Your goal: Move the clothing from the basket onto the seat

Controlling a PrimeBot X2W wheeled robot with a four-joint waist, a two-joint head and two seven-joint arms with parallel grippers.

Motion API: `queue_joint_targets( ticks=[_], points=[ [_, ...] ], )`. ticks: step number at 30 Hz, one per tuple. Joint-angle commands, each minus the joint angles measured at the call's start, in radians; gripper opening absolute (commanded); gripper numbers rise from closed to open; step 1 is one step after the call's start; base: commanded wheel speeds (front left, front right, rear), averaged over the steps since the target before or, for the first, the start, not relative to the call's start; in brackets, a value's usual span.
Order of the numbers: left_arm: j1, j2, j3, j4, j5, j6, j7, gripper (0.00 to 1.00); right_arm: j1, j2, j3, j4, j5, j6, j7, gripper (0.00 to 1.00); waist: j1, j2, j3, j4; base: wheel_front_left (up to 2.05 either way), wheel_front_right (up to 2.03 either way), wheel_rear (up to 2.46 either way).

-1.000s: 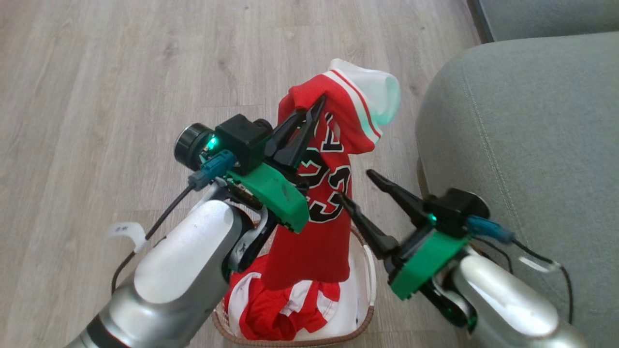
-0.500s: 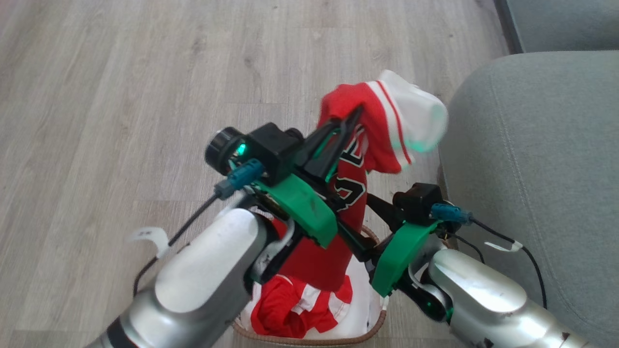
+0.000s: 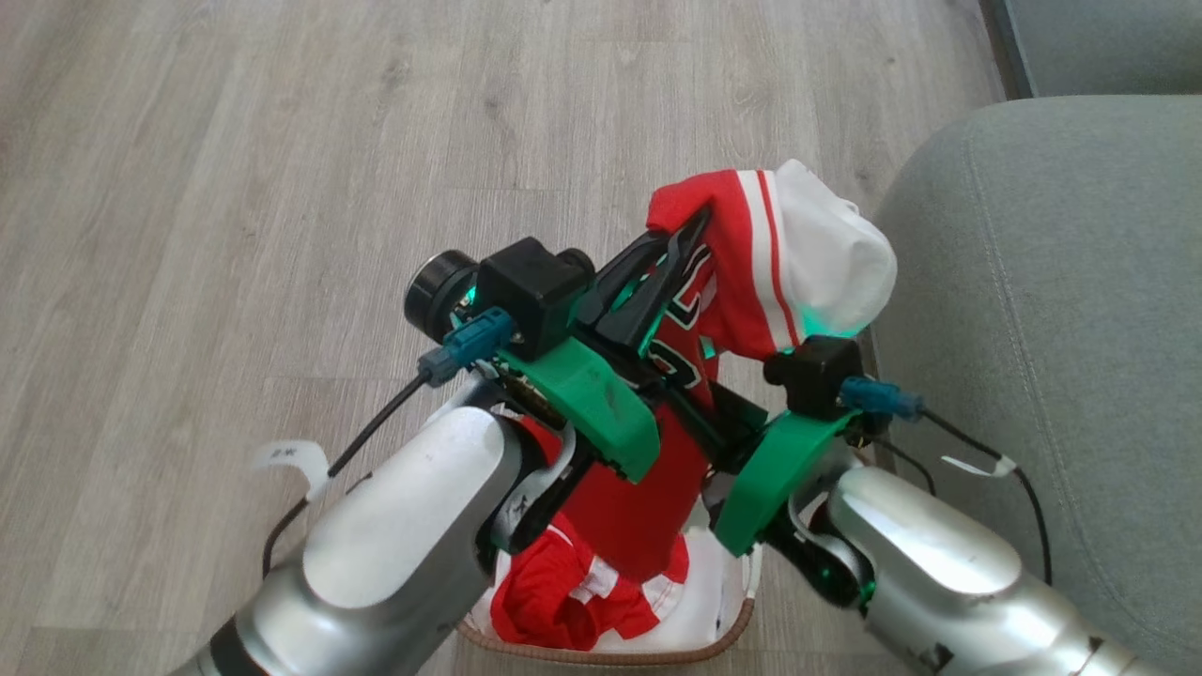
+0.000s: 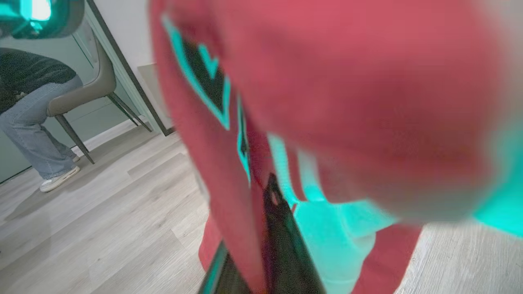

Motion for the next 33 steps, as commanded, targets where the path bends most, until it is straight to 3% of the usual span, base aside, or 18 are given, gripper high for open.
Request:
queue_joint_targets(
  ticks=[1, 7, 14, 27, 29, 30, 31, 33],
  points=[
    [-0.026, 0.019, 0.052, -0.033, -0.009, 0.006, -0.012, 0.00, 0.007, -0.006, -0.024, -0.047, -0.010, 0.000, -0.006, 0.00, 0.0000, 0.0000, 0.001, -0.004, 0.00, 0.00, 0.00],
    [-0.009, 0.037, 0.072, -0.019, -0.021, 0.017, -0.026, 0.00, 0.055, -0.037, -0.086, -0.093, -0.031, 0.000, -0.006, 0.00, 0.0000, 0.0000, 0.000, -0.015, 0.00, 0.00, 0.00],
    [0.036, 0.067, 0.086, -0.033, -0.032, 0.035, -0.040, 0.00, 0.137, -0.071, -0.294, -0.196, -0.095, 0.000, -0.006, 0.00, 0.0000, 0.0000, 0.008, -0.038, 0.00, 0.00, 0.00],
    [0.085, 0.055, 0.055, -0.041, -0.050, 0.032, -0.053, 0.03, 0.231, -0.065, -0.531, -0.366, -0.190, 0.000, -0.006, 0.00, 0.0000, 0.0000, 0.002, -0.094, 0.00, 0.00, 0.00],
    [0.094, 0.051, 0.050, -0.039, -0.055, 0.031, -0.054, 0.51, 0.232, -0.069, -0.543, -0.382, -0.193, 0.000, -0.006, 0.00, 0.0000, 0.0000, 0.003, -0.109, 0.00, 0.00, 0.00],
    [0.097, 0.051, 0.050, -0.038, -0.055, 0.034, -0.056, 0.85, 0.232, -0.070, -0.547, -0.392, -0.193, 0.000, -0.006, 0.00, 0.0000, 0.0000, 0.003, -0.117, 0.00, 0.00, 0.00],
    [0.099, 0.050, 0.050, -0.037, -0.055, 0.036, -0.058, 1.00, 0.232, -0.073, -0.554, -0.403, -0.193, 0.000, -0.006, 0.00, 0.0000, 0.0000, 0.004, -0.124, 0.00, 0.00, 0.00],
    [0.102, 0.050, 0.052, -0.036, -0.056, 0.041, -0.063, 1.00, 0.233, -0.082, -0.562, -0.425, -0.195, 0.000, -0.006, 0.00, 0.0000, 0.0000, 0.006, -0.141, 0.00, 0.00, 0.00]
  ],
)
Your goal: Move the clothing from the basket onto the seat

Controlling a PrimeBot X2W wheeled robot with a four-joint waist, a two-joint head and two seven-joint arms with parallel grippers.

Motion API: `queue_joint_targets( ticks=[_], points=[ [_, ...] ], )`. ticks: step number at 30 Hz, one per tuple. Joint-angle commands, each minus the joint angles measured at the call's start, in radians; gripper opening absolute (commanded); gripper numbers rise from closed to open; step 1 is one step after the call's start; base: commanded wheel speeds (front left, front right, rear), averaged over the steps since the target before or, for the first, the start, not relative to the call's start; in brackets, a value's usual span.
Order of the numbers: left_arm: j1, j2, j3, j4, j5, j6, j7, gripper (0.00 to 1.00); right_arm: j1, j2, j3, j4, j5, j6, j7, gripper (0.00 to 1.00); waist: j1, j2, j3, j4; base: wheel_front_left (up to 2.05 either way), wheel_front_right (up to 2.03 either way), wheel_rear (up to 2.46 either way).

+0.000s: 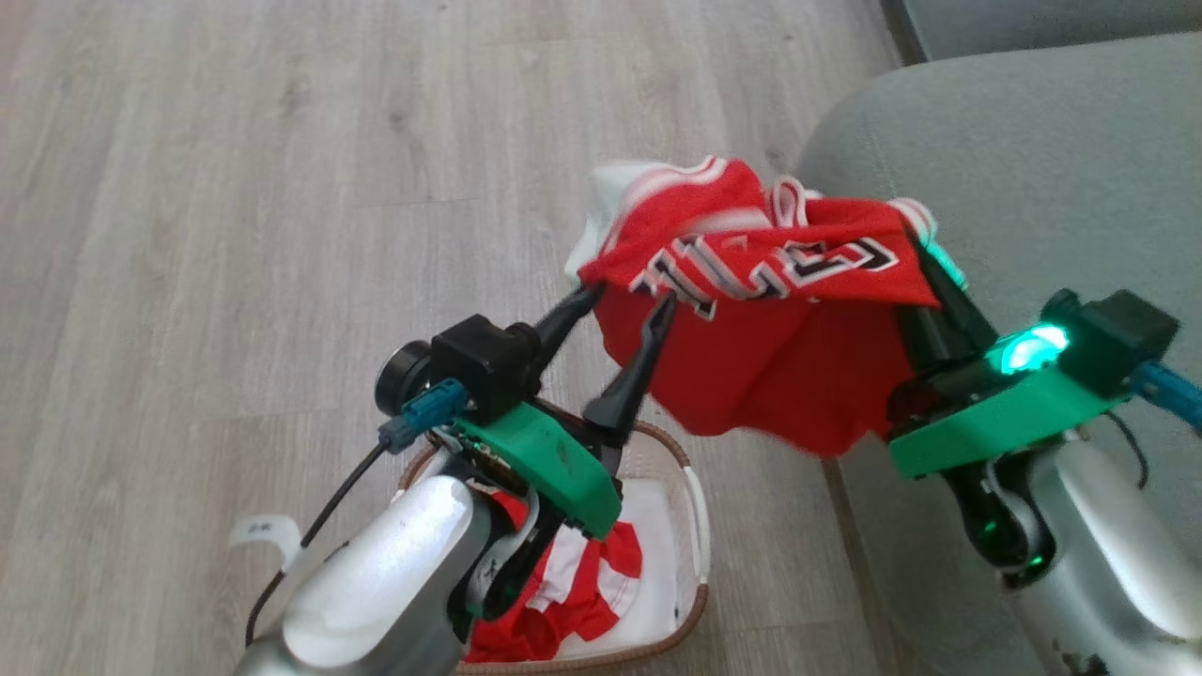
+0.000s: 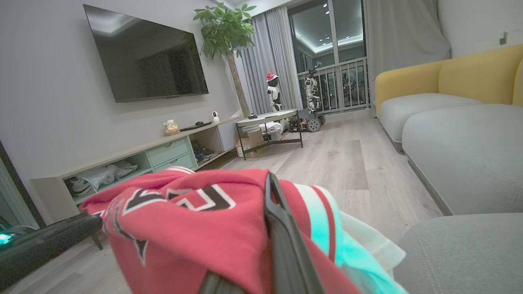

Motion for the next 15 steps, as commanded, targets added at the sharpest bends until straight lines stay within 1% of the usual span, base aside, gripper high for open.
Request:
queue_joint_targets(
  ticks=[1, 8, 15],
  points=[
    [-0.038, 0.010, 0.037, -0.030, -0.005, 0.006, -0.011, 1.00, -0.012, -0.019, -0.004, -0.050, -0.009, 0.000, -0.006, 0.00, 0.0000, -0.0001, 0.004, -0.021, 0.00, 0.00, 0.00],
    [-0.040, 0.016, 0.031, -0.011, 0.011, 0.011, -0.030, 1.00, -0.029, -0.065, -0.054, -0.125, -0.016, 0.000, -0.006, 0.00, 0.0000, -0.0001, 0.026, -0.111, 0.00, 0.00, 0.00],
    [-0.057, 0.013, 0.023, 0.021, 0.032, 0.016, -0.049, 1.00, -0.025, -0.106, -0.118, -0.189, -0.022, 0.000, -0.006, 0.00, 0.0000, -0.0001, 0.046, -0.225, 0.00, 0.00, 0.00]
  ],
)
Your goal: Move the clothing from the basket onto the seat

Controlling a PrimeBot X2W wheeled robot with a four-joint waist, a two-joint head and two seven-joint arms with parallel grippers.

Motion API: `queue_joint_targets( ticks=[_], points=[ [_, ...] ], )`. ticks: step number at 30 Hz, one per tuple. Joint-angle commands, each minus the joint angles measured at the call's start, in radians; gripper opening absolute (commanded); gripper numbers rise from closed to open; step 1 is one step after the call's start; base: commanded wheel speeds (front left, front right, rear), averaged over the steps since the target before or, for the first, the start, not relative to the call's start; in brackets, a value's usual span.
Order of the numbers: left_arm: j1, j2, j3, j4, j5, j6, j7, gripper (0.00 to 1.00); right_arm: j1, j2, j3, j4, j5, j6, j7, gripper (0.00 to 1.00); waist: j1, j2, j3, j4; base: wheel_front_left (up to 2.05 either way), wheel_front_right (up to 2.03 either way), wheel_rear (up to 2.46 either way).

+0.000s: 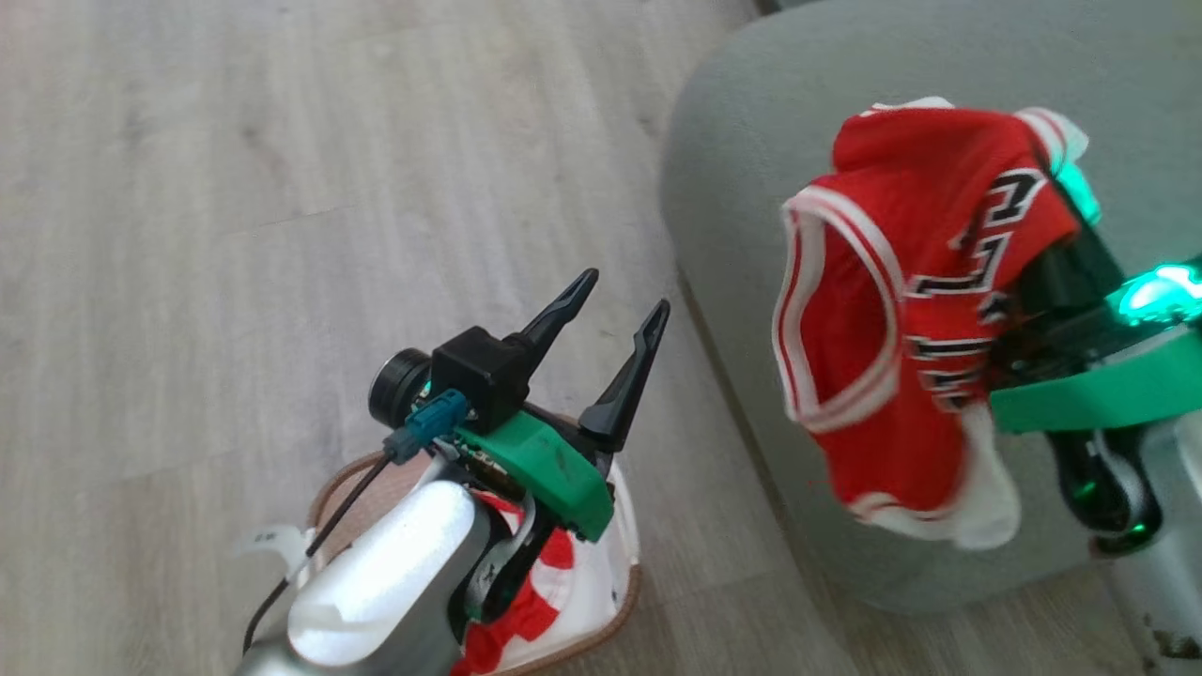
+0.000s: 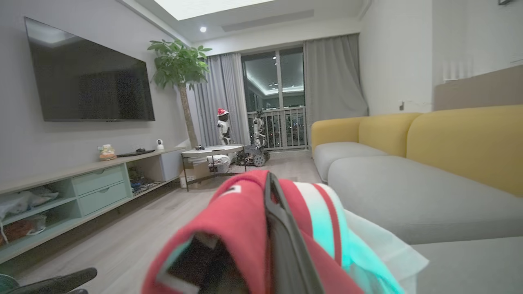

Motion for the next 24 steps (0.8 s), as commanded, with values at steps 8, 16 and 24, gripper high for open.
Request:
queue_joint_targets(
  ticks=[8, 16, 24],
  points=[
    [-0.076, 0.009, 0.027, 0.012, 0.024, 0.001, -0.023, 1.00, -0.002, -0.024, -0.045, -0.088, -0.001, 0.000, -0.006, 0.00, 0.0000, -0.0001, 0.033, -0.148, 0.00, 0.00, 0.00],
    [-0.104, 0.003, 0.020, 0.044, 0.036, 0.000, -0.033, 1.00, 0.010, -0.016, -0.079, -0.118, -0.001, 0.000, -0.006, 0.00, 0.0000, -0.0001, 0.052, -0.227, 0.00, 0.00, 0.00],
    [-0.120, -0.001, 0.013, 0.063, 0.038, -0.002, -0.038, 1.00, -0.005, -0.023, -0.097, -0.135, -0.010, 0.000, -0.006, 0.00, 0.0000, -0.0001, 0.067, -0.246, 0.00, 0.00, 0.00]
  ],
)
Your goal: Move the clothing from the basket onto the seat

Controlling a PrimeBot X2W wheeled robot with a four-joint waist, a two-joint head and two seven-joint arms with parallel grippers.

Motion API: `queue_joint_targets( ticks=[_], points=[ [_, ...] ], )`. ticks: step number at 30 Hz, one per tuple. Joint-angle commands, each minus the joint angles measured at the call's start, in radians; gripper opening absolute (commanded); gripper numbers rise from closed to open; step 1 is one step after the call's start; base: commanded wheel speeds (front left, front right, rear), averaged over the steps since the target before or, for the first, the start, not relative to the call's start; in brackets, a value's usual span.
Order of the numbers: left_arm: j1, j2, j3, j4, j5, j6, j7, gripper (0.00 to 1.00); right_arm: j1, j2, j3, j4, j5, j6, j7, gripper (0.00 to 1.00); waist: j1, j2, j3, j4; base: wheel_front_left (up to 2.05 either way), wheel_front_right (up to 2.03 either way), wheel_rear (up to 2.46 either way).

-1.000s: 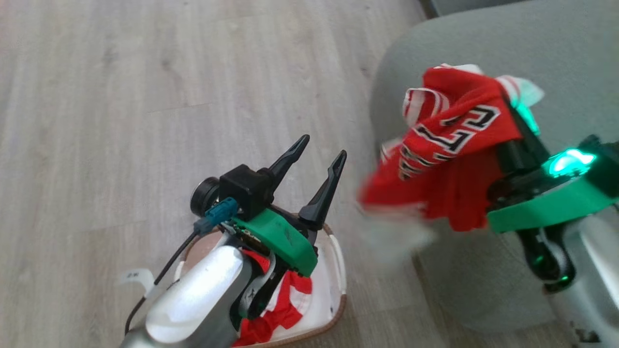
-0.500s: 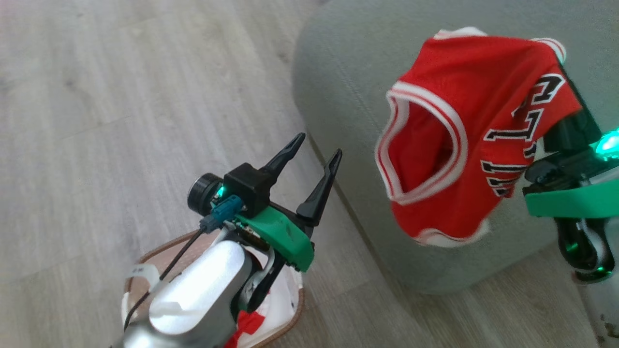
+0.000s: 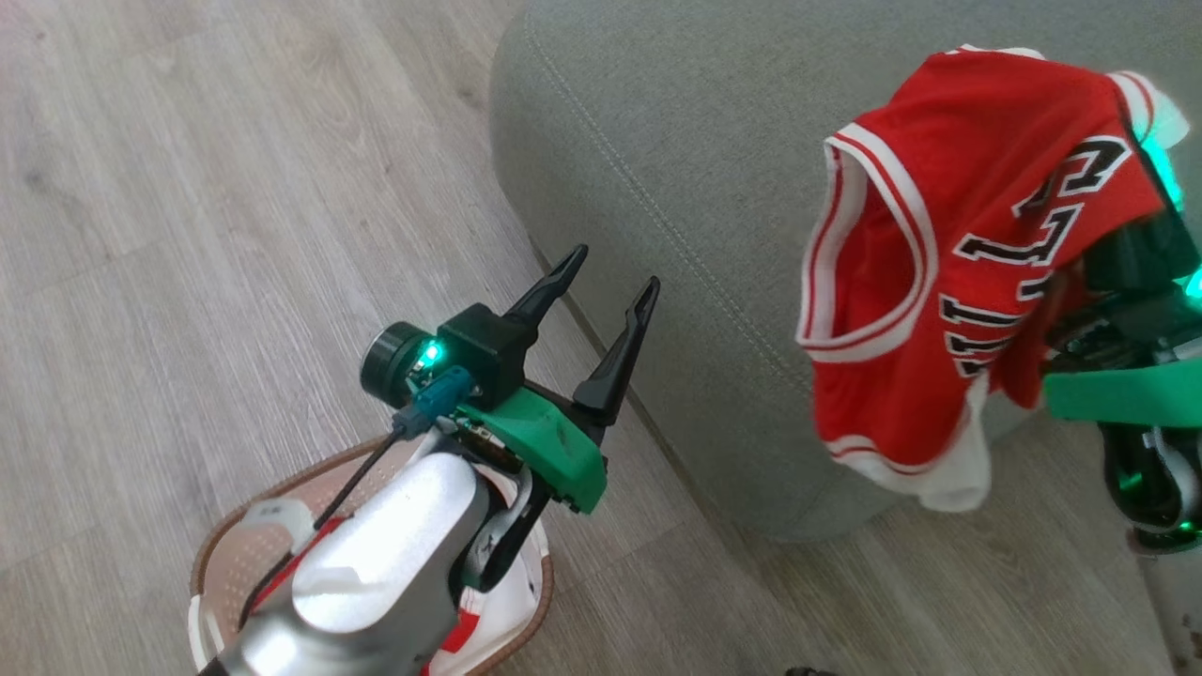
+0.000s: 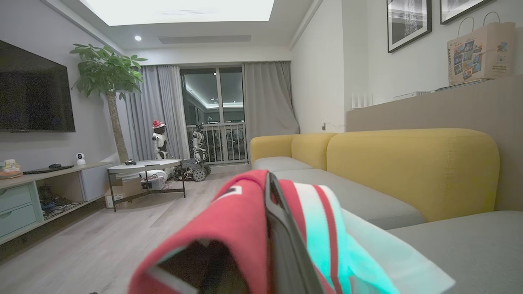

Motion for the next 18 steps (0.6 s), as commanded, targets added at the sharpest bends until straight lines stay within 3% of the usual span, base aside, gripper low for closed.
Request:
queue_joint_targets(
  ticks=[1, 8, 18],
  points=[
    [-0.060, 0.004, 0.025, -0.026, 0.011, -0.001, -0.006, 1.00, -0.036, -0.026, -0.002, -0.040, -0.010, 0.000, -0.006, 0.00, 0.0000, -0.0001, 0.006, 0.001, 0.00, 0.00, 0.00],
    [-0.086, -0.006, 0.016, -0.020, 0.016, -0.002, 0.002, 1.00, -0.161, -0.086, -0.005, -0.012, 0.074, 0.000, -0.006, 0.00, 0.0000, -0.0001, 0.049, 0.023, 0.00, 0.00, 0.00],
    [-0.145, -0.022, -0.006, -0.018, 0.045, 0.007, 0.028, 1.00, -0.405, -0.257, 0.068, 0.170, 0.182, 0.000, -0.006, 0.00, 0.0000, -0.0001, 0.172, 0.100, 0.00, 0.00, 0.00]
  ],
)
